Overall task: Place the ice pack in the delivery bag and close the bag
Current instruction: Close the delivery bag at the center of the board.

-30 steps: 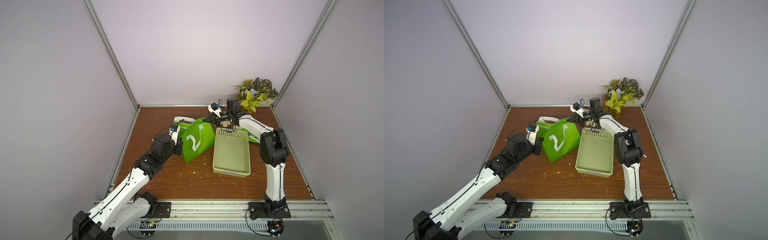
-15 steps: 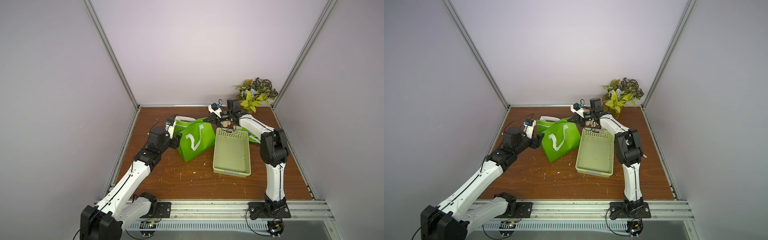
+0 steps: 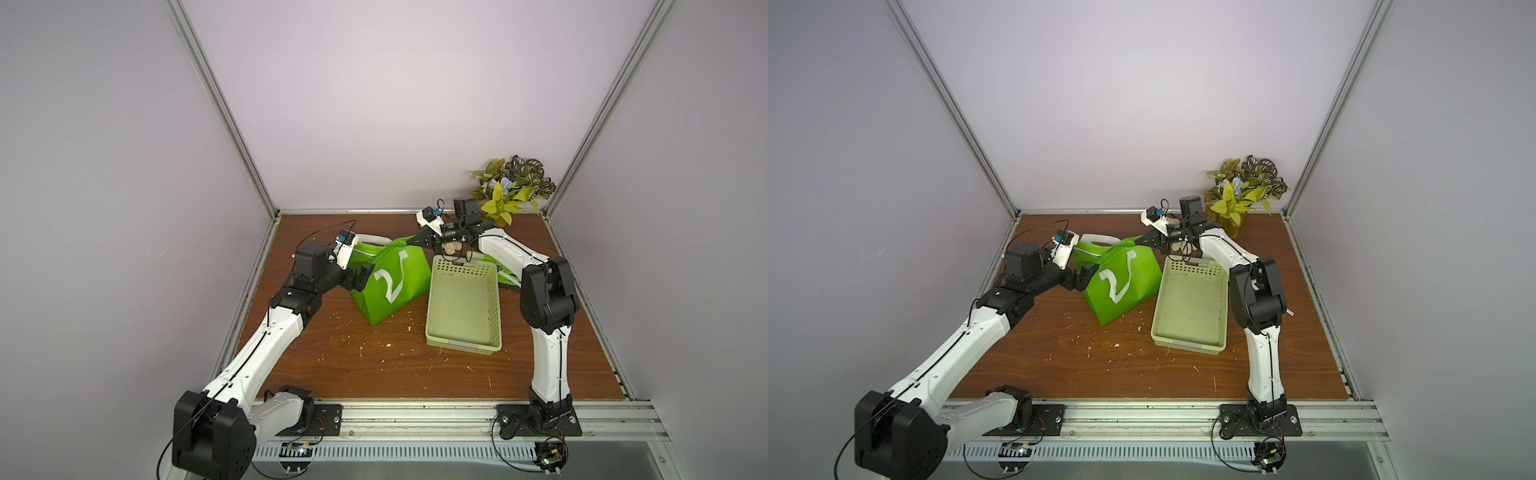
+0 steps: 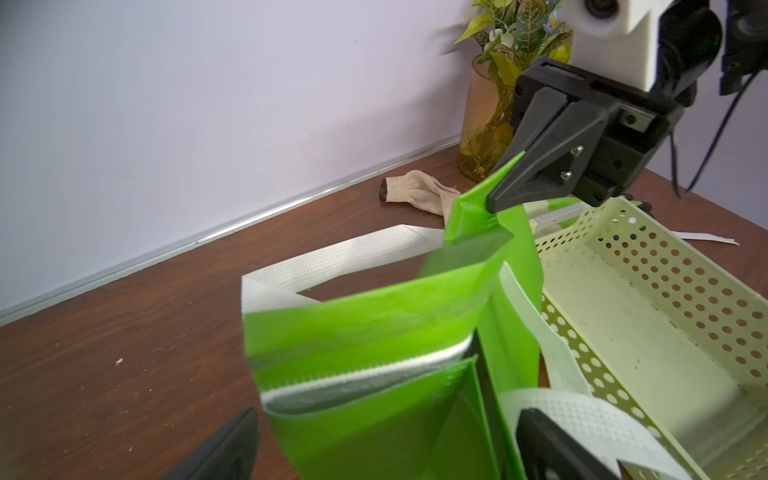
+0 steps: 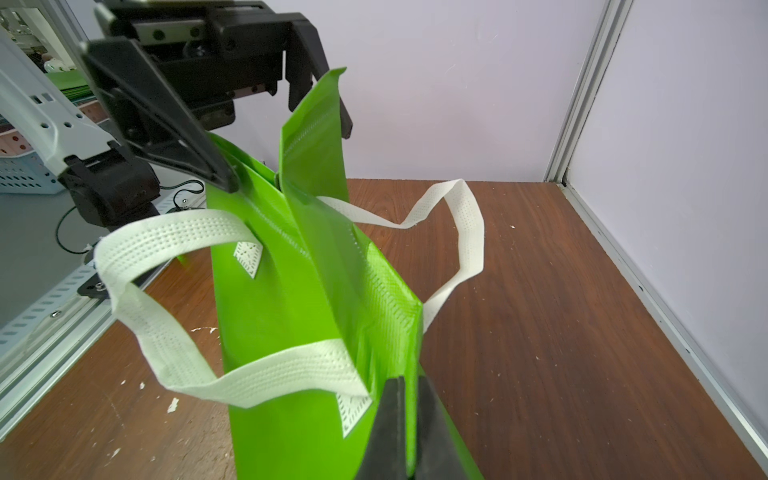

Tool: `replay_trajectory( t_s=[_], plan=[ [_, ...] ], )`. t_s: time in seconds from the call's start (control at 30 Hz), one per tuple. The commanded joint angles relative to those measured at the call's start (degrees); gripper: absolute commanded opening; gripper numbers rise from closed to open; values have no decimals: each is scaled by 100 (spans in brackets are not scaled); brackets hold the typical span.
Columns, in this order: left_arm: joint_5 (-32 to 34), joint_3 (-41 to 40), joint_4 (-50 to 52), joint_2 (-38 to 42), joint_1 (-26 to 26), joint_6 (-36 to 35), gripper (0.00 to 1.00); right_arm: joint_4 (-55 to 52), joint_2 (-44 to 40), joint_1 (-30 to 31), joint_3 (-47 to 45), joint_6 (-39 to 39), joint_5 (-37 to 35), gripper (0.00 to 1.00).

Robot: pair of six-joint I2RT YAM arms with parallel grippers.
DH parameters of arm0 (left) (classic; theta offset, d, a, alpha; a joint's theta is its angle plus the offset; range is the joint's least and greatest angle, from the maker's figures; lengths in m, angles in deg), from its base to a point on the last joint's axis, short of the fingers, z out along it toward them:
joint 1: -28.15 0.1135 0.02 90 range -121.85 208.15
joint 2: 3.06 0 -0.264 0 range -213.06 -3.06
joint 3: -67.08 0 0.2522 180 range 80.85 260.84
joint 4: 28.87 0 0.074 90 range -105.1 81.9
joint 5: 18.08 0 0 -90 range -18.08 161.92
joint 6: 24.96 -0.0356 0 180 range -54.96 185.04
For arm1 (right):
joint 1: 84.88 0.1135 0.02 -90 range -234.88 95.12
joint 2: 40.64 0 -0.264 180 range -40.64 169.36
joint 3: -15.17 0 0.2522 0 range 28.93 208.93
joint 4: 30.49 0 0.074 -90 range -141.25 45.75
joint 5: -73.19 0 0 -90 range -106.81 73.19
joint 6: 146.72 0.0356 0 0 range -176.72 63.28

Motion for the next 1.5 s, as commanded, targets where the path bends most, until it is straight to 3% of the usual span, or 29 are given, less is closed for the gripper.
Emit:
replay_trajectory(
  t_s=[0.0, 0.3, 0.57, 0.7, 0.77, 0.9, 1.07, 1.27, 1.47],
  plan=[
    [-350, 175, -107, -35, 353, -157, 99, -148, -295, -32, 188, -117, 65, 0],
    [-1614, 30, -243, -177, 471, -302, 100, -61, -250, -43, 236, -45, 78, 0],
    [-1723, 33, 54, -342, 463, -320, 64, 30, -234, -45, 302, 64, 70, 0],
    [-1892, -14, 122, -339, 464, -233, 64, 93, -216, -66, 327, 154, 44, 0],
    [-1962, -127, 38, -252, 461, -103, 74, 96, -207, -78, 330, 183, -14, 0],
    [-2159, -510, -398, -53, 401, 340, 77, 95, -237, -78, 260, 187, -69, 0],
    [-1404, -689, -371, 201, -12, 404, 76, 174, -277, -113, 217, 247, -80, 0],
    [-917, -1200, -912, 622, -184, 977, 63, 258, -292, -119, 174, 332, -45, 0],
    [-810, -1767, -1691, 981, -242, 1414, 59, 330, -304, -128, 107, 383, -71, 0]
  ],
)
